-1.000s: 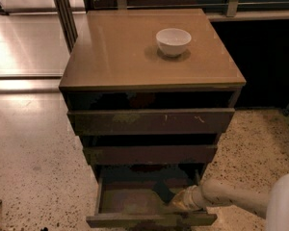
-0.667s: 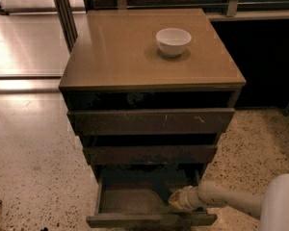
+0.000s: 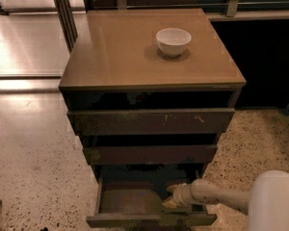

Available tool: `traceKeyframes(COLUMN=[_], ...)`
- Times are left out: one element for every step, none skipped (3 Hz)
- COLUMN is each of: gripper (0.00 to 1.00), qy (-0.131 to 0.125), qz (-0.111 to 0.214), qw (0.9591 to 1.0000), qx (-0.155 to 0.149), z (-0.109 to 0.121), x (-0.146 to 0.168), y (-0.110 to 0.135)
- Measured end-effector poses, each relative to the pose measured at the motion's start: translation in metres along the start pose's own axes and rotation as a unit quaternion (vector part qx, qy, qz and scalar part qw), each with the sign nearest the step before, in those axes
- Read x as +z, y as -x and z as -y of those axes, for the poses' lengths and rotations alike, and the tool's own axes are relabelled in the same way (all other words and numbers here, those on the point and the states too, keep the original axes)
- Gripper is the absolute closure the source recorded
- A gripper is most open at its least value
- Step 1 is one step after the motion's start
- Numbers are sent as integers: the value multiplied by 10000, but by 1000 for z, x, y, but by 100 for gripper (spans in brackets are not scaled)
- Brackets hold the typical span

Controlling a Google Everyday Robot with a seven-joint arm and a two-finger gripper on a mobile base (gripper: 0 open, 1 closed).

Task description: Pick sponge from bottom drawer and place on counter

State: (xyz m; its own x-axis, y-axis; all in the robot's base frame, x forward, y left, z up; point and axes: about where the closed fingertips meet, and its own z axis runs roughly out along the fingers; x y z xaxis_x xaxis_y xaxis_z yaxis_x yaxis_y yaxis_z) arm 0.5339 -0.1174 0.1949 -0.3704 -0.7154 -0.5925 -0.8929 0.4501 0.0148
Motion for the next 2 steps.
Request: traceKeyframes(gripper=[24, 25], qy=[-51, -70], qz=[-13, 5], qw=[10000, 10000], qx=[-39, 11], z=[5, 13], x=[8, 22], y=[2, -3])
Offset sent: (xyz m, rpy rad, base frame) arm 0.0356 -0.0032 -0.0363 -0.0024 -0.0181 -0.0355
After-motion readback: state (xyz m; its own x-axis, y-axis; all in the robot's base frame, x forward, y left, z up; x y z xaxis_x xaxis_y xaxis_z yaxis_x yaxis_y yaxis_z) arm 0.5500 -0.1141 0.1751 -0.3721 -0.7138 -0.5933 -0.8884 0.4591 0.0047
